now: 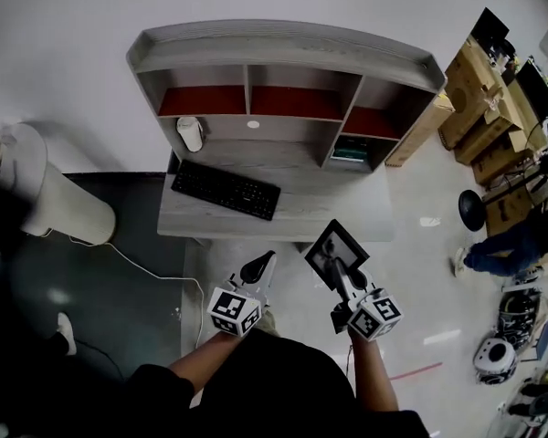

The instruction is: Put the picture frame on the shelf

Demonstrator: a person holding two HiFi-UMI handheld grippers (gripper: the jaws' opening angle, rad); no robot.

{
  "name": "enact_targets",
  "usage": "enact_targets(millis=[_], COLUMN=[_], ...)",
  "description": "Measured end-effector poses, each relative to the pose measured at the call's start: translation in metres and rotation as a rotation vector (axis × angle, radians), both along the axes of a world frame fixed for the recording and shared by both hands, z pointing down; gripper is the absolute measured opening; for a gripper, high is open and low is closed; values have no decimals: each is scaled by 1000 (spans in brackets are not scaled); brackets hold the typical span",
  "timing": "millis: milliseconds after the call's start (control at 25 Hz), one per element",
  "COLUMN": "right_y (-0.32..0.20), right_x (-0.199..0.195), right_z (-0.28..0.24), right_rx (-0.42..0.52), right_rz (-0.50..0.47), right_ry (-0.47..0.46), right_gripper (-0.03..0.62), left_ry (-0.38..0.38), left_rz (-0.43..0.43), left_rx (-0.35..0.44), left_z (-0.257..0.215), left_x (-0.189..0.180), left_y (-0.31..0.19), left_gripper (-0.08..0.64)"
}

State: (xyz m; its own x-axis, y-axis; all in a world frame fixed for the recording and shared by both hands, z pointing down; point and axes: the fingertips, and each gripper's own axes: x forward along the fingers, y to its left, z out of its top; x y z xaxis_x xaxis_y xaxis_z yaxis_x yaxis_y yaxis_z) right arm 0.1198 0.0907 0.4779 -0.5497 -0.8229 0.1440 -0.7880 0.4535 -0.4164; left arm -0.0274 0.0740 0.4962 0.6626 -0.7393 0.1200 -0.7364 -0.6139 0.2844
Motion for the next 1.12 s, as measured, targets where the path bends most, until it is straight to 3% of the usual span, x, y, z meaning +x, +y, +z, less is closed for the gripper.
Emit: enact_targets(millis=[440,800,1120], right_y=[-96,-127,-195], right_x=[-10,-21,-12], right_z=[-10,-15,-30], right_rx=[3,23,94], right_rz=[79,38,-15], right_ry=[-43,53,33], right_gripper=[23,23,23], left_ry=[-5,3,-18], left_rz=[79,43,-12], left_rx=[46,14,27], left_z=[-10,7,-2], left_x=[-17,-26,-29], left_y=[-100,-123,-162], left_gripper=[17,17,17])
